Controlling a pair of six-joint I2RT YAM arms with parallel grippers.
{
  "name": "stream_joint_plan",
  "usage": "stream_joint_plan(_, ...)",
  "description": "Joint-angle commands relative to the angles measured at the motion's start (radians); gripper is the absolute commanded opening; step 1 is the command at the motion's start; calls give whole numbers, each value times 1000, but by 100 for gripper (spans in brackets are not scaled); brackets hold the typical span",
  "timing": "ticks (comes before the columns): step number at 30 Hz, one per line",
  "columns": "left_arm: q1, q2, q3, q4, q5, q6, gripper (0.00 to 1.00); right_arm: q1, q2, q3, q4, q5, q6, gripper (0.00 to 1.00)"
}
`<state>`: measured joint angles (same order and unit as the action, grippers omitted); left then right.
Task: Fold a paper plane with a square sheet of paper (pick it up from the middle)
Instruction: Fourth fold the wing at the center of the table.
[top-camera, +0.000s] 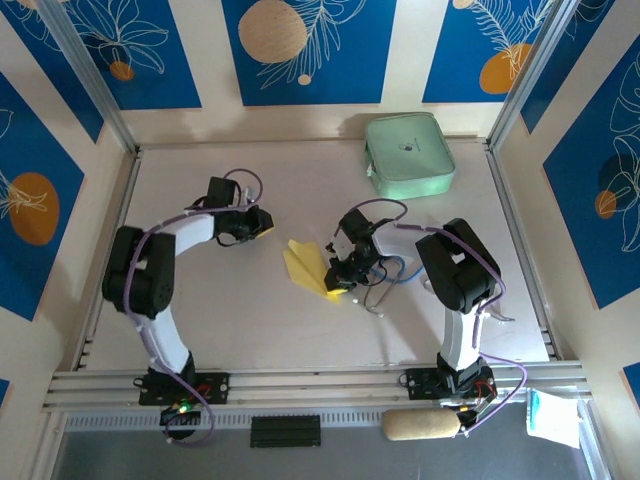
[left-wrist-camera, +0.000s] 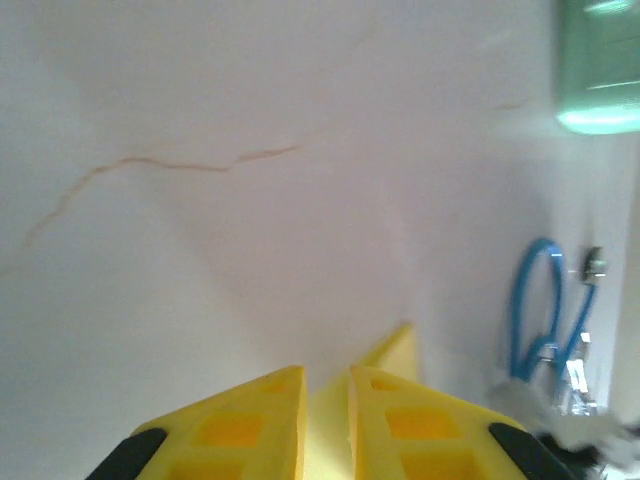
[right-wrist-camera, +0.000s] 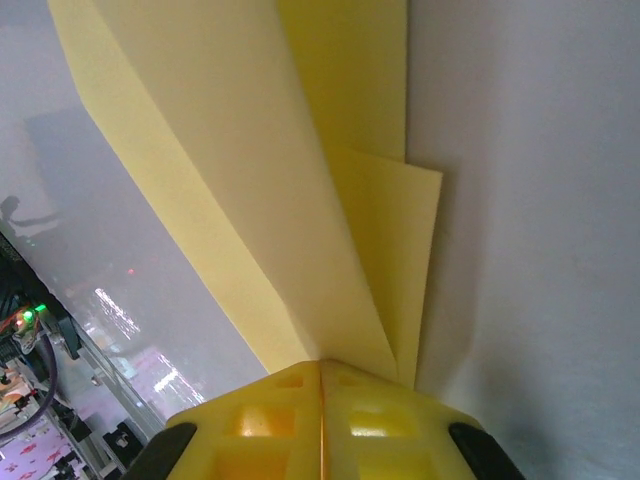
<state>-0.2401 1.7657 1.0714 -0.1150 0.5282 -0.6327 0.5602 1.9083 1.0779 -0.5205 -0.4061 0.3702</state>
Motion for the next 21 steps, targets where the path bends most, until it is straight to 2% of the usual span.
stream_joint_plan(1,-64,-108,-79,16,-24,-55,18,6,39,22,-67,41,-1,9)
stream_joint_plan(5,-158,-121,-151,90,-29,-128,16,7,54,48,-74,27,-20,9)
stream_joint_plan(9,-229,-59,-156,130,-43,-153,13,7,56,57,-75,20,-39,9)
stream_joint_plan(15,-255,59,-111,151,-55,-172,10,6,40,60,-54,-2,-53,9)
stream_joint_plan(21,-255,115,-76,104,-101,-181,5,3,-2,72,-32,-37,-52,9)
